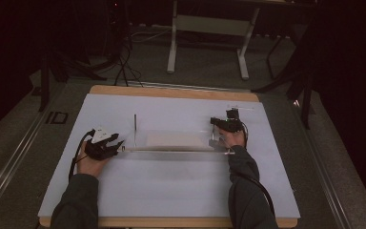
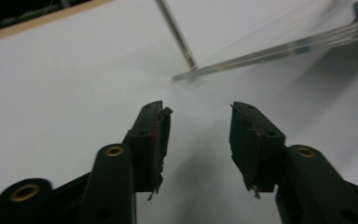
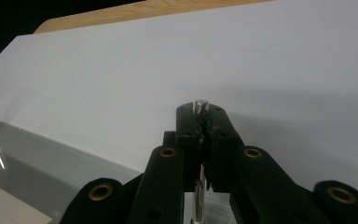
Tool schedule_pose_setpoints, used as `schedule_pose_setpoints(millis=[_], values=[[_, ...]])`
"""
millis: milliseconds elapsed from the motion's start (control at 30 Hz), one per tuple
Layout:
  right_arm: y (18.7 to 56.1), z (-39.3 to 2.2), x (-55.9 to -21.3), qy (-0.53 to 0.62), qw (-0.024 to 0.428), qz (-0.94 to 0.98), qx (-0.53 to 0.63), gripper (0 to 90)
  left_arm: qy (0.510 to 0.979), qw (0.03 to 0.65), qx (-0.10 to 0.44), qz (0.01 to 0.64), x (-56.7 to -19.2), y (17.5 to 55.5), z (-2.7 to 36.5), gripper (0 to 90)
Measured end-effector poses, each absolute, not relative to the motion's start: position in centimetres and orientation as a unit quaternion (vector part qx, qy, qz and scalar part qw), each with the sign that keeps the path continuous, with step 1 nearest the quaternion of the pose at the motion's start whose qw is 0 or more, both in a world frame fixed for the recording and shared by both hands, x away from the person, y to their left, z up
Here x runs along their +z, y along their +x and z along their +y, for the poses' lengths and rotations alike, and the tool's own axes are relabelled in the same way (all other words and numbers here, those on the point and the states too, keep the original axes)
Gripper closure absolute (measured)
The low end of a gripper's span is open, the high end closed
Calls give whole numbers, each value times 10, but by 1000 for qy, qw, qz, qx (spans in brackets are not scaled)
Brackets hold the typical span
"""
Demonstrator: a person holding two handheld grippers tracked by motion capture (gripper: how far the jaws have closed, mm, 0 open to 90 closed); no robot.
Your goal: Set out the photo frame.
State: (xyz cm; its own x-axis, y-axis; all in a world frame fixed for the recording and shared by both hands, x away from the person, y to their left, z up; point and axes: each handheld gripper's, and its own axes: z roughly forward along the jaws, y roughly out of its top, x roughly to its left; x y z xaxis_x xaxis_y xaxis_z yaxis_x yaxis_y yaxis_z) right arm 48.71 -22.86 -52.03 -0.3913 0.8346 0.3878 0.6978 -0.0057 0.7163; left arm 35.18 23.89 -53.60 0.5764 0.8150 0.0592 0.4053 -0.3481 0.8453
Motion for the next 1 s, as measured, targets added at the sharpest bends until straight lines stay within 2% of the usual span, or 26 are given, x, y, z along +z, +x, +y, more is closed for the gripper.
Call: schedule_pose_setpoints(millis=[267,433,1000], values=[[488,-229,-521,546,75,701,452,854,781,437,256,366,-527,352,229,493],[487,-229,-520,545,74,702,452,854,781,444,257,356,-527,354,225,547],[488,-230,-521,545,70,701,454,853,794,439,262,329,-525,360,209,567]])
